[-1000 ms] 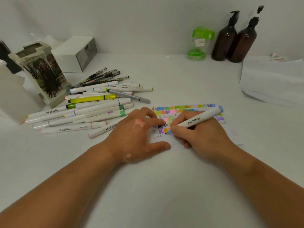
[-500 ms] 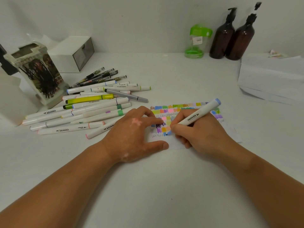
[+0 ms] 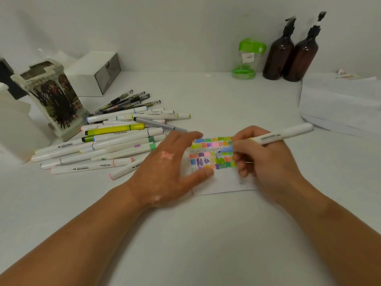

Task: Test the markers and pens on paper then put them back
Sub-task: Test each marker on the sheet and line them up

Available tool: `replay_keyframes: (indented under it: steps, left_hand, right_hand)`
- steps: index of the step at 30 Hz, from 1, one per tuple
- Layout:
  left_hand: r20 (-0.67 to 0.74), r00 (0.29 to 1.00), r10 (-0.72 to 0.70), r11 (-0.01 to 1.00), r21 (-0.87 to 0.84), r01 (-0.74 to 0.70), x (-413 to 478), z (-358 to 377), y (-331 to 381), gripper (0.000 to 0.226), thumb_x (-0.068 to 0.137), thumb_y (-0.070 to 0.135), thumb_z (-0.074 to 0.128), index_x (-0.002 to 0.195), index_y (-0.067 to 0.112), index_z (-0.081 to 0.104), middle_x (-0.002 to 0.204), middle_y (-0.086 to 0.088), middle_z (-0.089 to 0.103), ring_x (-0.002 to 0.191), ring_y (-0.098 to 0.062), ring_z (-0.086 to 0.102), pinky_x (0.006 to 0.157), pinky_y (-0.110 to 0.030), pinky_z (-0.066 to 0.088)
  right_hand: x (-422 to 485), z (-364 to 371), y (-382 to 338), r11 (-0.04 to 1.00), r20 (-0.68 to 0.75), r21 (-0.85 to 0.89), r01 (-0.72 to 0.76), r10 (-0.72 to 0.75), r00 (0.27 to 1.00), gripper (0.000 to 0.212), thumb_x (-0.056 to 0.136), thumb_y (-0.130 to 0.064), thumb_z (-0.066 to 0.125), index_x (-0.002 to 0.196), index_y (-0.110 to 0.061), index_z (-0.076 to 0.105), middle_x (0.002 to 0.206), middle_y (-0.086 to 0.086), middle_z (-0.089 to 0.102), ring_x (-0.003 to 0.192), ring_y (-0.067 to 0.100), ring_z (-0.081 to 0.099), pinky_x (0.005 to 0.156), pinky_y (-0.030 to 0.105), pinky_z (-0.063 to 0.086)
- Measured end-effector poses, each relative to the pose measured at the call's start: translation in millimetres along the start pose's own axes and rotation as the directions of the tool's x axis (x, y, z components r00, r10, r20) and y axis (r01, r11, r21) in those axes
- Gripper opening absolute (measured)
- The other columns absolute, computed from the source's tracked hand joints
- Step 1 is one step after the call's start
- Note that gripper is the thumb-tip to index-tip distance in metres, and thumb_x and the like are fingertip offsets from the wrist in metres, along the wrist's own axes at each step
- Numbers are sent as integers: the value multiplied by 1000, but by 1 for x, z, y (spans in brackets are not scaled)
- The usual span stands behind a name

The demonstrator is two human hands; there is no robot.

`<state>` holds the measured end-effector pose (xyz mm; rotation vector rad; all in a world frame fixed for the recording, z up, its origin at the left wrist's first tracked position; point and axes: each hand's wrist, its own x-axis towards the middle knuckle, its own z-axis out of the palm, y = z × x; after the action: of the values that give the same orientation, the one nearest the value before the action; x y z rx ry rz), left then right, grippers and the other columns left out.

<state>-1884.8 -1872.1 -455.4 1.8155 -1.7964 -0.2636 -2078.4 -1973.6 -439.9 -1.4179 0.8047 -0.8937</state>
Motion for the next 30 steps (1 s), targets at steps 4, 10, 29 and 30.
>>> replay_keyframes:
  steps: [4, 10, 29, 30]
  left_hand:
    - [-140, 987, -78, 914, -406, 15, 1, -9, 6, 37, 82, 18, 42, 115, 33, 38, 104, 15, 59, 81, -13, 55, 78, -33, 48]
    - [-134, 985, -110, 844, -536, 22, 0, -7, 10, 26, 104, 8, 41, 119, 29, 36, 121, 14, 68, 93, -12, 69, 81, -27, 53]
    - [13, 995, -99, 778, -622, 86, -1, -5, 12, 26, 82, 28, 70, 106, 19, 72, 84, 3, 78, 78, -13, 75, 71, -19, 58]
    - [0, 996, -86, 805, -589, 69, -2, -5, 13, 25, 83, 29, 69, 107, 21, 73, 83, 5, 77, 76, -11, 74, 70, -17, 57]
  right_hand:
    - [5, -9, -4, 979, 17, 203, -34, 32, 999, 12, 76, -17, 72, 66, -18, 67, 57, 6, 57, 44, 14, 48, 38, 22, 38]
    - [4, -10, -2, 936, 110, 341, -88, 53, 993, 10, 77, -13, 63, 79, -11, 72, 63, 13, 60, 51, 18, 53, 43, 24, 44]
    - [-3, -8, -1, 990, 222, 116, 78, -102, 970, 6, 82, -12, 69, 83, -16, 74, 68, 12, 68, 55, 21, 60, 48, 26, 49]
    - [-4, -7, -1, 992, 235, 80, 94, -110, 966, 6, 83, -12, 71, 85, -15, 75, 68, 11, 69, 56, 20, 61, 50, 26, 50]
